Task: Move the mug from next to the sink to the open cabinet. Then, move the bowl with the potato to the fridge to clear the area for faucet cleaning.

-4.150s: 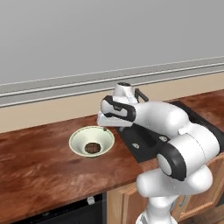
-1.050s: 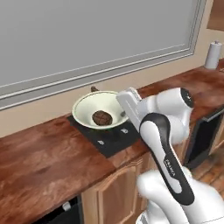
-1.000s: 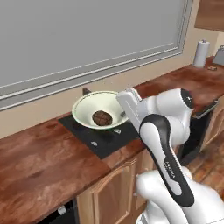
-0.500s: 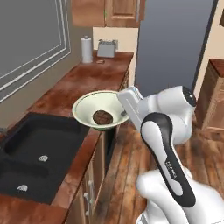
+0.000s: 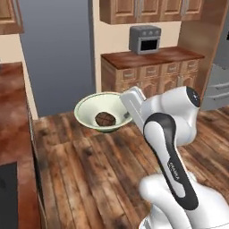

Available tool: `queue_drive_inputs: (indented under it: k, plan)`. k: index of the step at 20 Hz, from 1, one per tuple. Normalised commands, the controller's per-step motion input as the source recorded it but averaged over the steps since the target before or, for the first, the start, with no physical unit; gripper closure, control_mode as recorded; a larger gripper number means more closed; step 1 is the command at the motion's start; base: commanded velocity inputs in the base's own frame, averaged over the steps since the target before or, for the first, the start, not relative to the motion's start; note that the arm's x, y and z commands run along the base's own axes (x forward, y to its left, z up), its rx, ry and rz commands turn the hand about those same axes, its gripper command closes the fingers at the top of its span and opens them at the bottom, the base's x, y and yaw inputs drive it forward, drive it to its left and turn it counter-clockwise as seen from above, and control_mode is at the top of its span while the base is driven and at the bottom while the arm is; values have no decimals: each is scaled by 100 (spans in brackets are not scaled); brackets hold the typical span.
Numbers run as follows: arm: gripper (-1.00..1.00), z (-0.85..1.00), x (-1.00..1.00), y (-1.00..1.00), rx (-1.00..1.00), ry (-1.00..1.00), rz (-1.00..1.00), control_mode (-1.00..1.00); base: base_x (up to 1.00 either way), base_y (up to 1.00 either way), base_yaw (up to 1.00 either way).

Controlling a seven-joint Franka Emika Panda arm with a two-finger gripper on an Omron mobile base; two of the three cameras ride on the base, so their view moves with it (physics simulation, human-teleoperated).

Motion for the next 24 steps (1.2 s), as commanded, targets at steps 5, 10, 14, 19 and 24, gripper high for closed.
queue_drive_inputs:
  k: [5,10,14,19,24]
  plan:
    - [100,0,0,0,0,0,0,100,53,-87,-66]
    - [100,0,0,0,0,0,0,100,100,-96,-7]
    - [100,0,0,0,0,0,0,100,100,-100,0]
    - [100,0,0,0,0,0,0,100,100,-78,0]
    - [100,0,0,0,0,0,0,100,100,43,-1]
